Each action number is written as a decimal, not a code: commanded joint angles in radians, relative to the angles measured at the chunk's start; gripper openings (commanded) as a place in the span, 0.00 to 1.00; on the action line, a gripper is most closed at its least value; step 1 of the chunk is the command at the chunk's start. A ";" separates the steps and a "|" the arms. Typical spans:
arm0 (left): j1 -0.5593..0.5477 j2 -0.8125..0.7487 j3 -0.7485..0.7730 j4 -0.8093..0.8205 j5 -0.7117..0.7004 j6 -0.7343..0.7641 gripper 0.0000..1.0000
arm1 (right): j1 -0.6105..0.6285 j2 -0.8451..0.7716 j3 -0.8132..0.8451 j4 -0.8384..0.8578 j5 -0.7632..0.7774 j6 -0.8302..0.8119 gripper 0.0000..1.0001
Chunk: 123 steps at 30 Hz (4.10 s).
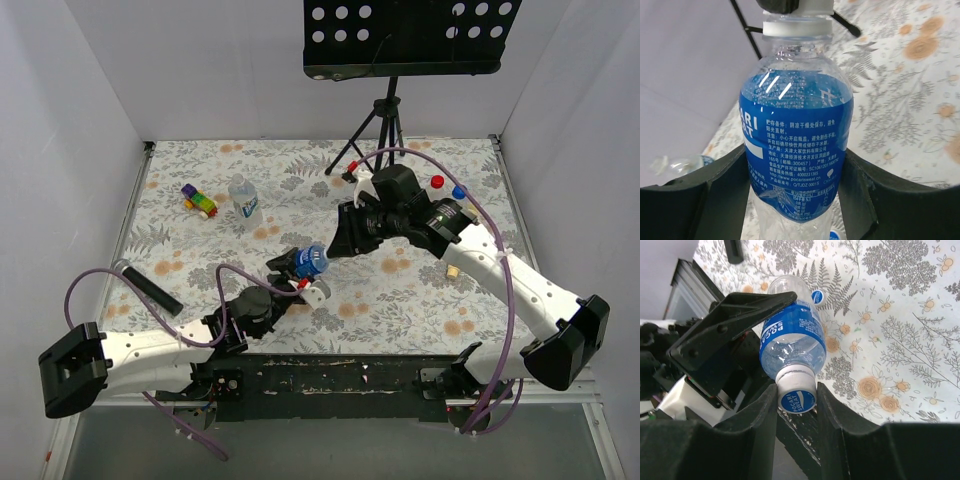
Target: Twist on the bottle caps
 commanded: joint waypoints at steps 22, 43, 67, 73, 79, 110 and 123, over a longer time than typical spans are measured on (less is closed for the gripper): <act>0.325 0.092 0.333 -0.278 1.018 -0.486 0.39 | -0.005 -0.217 0.240 -0.193 -0.161 -0.775 0.84; 0.380 0.149 0.356 -0.216 1.377 -0.595 0.40 | -0.005 -0.147 0.243 -0.365 -0.343 -0.983 0.67; 0.357 0.038 0.284 -0.205 0.932 -0.419 0.42 | -0.005 -0.054 0.174 -0.218 -0.154 -0.546 0.01; 0.201 -0.011 0.229 -0.182 0.418 -0.226 0.39 | -0.015 -0.022 0.103 -0.108 0.030 -0.273 0.01; 0.029 0.000 0.114 0.062 -0.036 -0.004 0.38 | -0.041 -0.022 -0.042 0.081 0.033 0.006 0.01; 0.356 0.101 0.373 -0.357 1.196 -0.459 0.43 | -0.070 -0.308 0.105 -0.113 -0.330 -0.832 0.78; 0.389 0.159 0.390 -0.301 1.390 -0.554 0.43 | -0.068 -0.223 0.186 -0.307 -0.433 -1.004 0.71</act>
